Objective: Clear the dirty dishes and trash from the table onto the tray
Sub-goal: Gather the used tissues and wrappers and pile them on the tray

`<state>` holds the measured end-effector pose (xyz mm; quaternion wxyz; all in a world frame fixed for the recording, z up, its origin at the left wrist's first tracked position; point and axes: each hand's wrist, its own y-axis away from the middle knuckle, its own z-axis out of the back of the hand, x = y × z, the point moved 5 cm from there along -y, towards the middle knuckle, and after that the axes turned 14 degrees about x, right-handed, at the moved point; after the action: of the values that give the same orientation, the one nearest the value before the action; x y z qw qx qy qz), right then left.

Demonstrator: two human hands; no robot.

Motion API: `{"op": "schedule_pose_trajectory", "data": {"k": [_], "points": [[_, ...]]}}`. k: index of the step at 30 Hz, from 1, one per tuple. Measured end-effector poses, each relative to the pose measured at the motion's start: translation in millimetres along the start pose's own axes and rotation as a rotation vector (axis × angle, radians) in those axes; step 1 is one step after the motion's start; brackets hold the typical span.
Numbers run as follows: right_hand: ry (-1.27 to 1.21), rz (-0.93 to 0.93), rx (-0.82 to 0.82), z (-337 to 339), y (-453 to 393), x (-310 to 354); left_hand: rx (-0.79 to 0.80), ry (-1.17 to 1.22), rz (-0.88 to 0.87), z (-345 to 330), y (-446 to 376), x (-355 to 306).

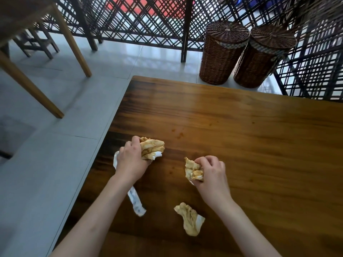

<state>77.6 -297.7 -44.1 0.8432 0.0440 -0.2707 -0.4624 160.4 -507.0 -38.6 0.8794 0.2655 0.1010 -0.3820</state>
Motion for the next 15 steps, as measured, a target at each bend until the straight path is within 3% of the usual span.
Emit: {"op": "schedule_pose_trajectory", "data": {"k": [11, 15], "points": [[-0.177, 0.096, -0.017, 20.9, 10.2, 1.7, -0.032, 0.247, 0.006, 11.0, 52.4, -5.2], [-0.264, 0.121, 0.1, 13.2, 40.9, 7.7, -0.059, 0.306, -0.004, 15.3, 74.8, -12.8]]}}
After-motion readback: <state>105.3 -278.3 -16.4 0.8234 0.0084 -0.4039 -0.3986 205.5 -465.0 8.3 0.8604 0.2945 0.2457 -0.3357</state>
